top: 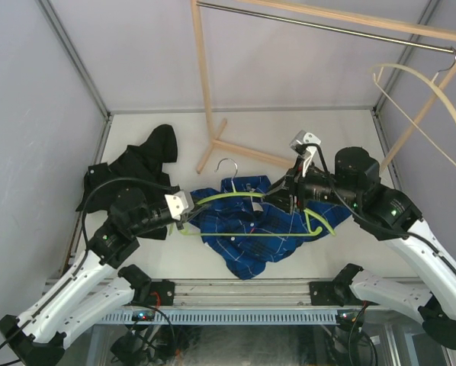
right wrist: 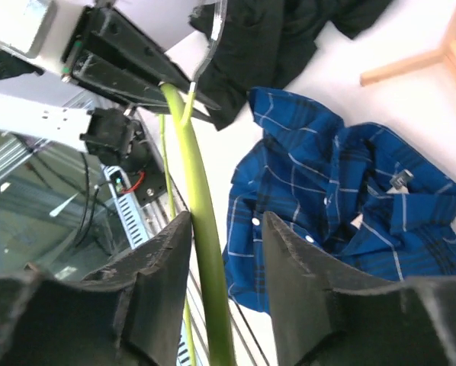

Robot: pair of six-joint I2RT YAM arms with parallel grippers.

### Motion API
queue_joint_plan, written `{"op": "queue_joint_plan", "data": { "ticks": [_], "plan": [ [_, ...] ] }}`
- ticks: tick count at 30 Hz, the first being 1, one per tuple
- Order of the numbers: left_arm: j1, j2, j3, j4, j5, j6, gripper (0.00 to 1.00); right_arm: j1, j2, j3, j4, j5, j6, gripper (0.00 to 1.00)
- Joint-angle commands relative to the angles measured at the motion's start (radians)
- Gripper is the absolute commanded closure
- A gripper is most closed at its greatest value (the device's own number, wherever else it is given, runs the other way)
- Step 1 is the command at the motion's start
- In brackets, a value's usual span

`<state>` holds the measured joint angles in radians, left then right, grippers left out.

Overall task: Place the shirt on the hanger
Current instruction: Move the hanger to the clothesline.

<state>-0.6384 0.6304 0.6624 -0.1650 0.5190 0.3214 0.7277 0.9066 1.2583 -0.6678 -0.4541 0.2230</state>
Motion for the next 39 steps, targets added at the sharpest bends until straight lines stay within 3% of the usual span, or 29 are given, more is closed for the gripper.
{"op": "queue_joint_plan", "data": {
  "ticks": [1,6,10,13,15,21,26,30,33,35,39],
  "plan": [
    [0.002,-0.016,0.076,0.024,-0.017,-0.009,1.00,0.004,-0.006,0.066,-0.061,0.252,-0.078,0.53],
    [0.002,-0.034,0.073,0.004,-0.093,-0.003,1.00,0.003,-0.054,0.047,-0.082,0.524,-0.077,0.45],
    [-0.001,-0.043,0.069,0.013,-0.237,-0.039,1.00,-0.001,-0.093,-0.059,-0.050,0.880,0.006,0.41],
    [-0.002,-0.046,0.062,0.023,-0.313,-0.062,1.00,-0.035,-0.103,-0.147,-0.057,1.143,0.130,0.32],
    [-0.001,-0.047,0.061,0.027,-0.320,-0.066,1.00,-0.115,-0.103,-0.198,-0.068,1.213,0.204,0.22],
    [-0.002,-0.040,0.063,0.033,-0.319,-0.072,1.00,-0.495,-0.123,-0.348,0.015,0.917,0.303,0.17],
    [-0.001,-0.040,0.060,0.033,-0.318,-0.075,1.00,-0.677,-0.154,-0.497,0.112,0.802,0.372,0.16],
    [-0.001,-0.040,0.062,0.032,-0.320,-0.077,1.00,-0.710,-0.168,-0.518,0.148,0.656,0.324,0.16],
    [-0.001,-0.043,0.062,0.032,-0.333,-0.076,1.00,-0.703,-0.196,-0.495,0.178,0.328,0.199,0.18],
    [-0.001,-0.043,0.061,0.032,-0.340,-0.076,1.00,-0.666,-0.246,-0.487,0.226,0.149,0.134,0.14],
    [-0.001,-0.041,0.061,0.032,-0.345,-0.076,1.00,-0.586,-0.325,-0.349,0.187,0.115,0.093,0.12]
  ]
}}
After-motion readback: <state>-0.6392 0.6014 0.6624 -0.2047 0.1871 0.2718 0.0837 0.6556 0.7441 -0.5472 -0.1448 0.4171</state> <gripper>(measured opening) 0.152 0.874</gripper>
